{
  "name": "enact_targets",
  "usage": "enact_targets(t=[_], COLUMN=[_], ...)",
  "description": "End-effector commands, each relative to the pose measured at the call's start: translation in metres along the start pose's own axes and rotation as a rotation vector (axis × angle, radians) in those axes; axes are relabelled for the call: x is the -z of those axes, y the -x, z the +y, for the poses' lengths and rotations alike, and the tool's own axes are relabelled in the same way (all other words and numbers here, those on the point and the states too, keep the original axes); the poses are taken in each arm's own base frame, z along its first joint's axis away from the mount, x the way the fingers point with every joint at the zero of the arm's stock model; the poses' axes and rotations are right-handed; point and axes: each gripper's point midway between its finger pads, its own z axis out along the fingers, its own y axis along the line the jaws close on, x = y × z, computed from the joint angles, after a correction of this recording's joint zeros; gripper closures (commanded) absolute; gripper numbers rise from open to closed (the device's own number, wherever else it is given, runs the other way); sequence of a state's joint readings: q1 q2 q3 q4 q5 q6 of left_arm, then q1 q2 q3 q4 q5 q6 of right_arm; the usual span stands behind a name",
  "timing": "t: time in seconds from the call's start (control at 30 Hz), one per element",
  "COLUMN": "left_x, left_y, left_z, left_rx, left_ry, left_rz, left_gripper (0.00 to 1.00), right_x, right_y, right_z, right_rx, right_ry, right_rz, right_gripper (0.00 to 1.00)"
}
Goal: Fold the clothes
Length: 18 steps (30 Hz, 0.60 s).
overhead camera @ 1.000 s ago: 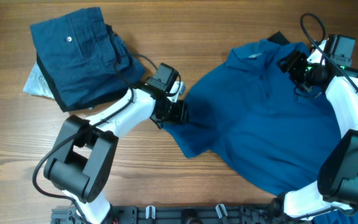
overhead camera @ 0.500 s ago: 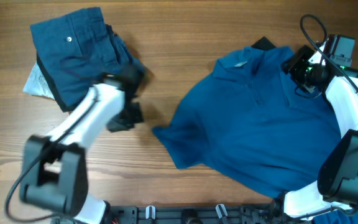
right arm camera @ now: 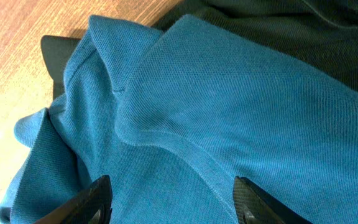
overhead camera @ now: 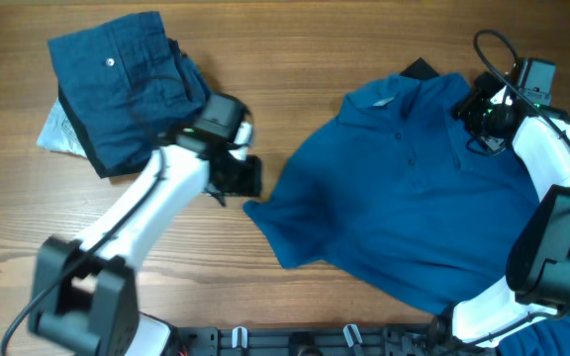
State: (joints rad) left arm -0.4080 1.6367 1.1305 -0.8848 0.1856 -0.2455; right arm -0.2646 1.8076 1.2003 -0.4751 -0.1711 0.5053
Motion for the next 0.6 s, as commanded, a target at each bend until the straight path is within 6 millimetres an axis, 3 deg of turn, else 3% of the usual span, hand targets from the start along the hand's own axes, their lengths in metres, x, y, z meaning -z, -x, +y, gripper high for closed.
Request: enact_targets(t=[0.0, 0.07, 0.13, 0.2, 0.27, 0.43, 0.57], left_x=[-0.041, -0.062, -0.074, -0.072, -0.059, 0.003, 0.089], left_y=[-0.015, -0.019, -0.024, -0.026, -0.023, 0.002, 0.023], left_z=[-0.014, -0.014, -0.011, -0.011, -0.016, -0.030, -0.024], left_rx=[-0.153, -0.162, -0.160, -0.153, -0.154, -0.155, -0.111], left_ry=[0.033, 0.047, 0.057, 0.057, 0.053, 0.052, 0.107], left_rz=[0.102, 0.142, 0.180, 0.192, 0.185, 0.058, -0.157], left_gripper=[0.45, 0.51, 0.75, 0.96, 0.96, 0.96, 0.96], right_x=[-0.005, -0.004, -0.004, -0.004, -0.004, -0.004, -0.004], right_y=[-0.005, -0.007, -0.008, -0.008, -0.008, -0.007, -0.007], right_z=[-0.003, -0.001, -0.001, -0.001, -0.001, -0.001, -0.001], right_rx=[-0.011, -0.012, -0.013, -0.013, -0.013, -0.012, -0.013], right_ry=[-0.013, -0.003, -0.002, -0.003, -0.002, -0.001, -0.001], right_rz=[0.023, 0.031, 0.035, 0.035, 0.035, 0.032, 0.032], right_gripper=[0.36, 0.34, 0.33, 0.33, 0.33, 0.32, 0.32])
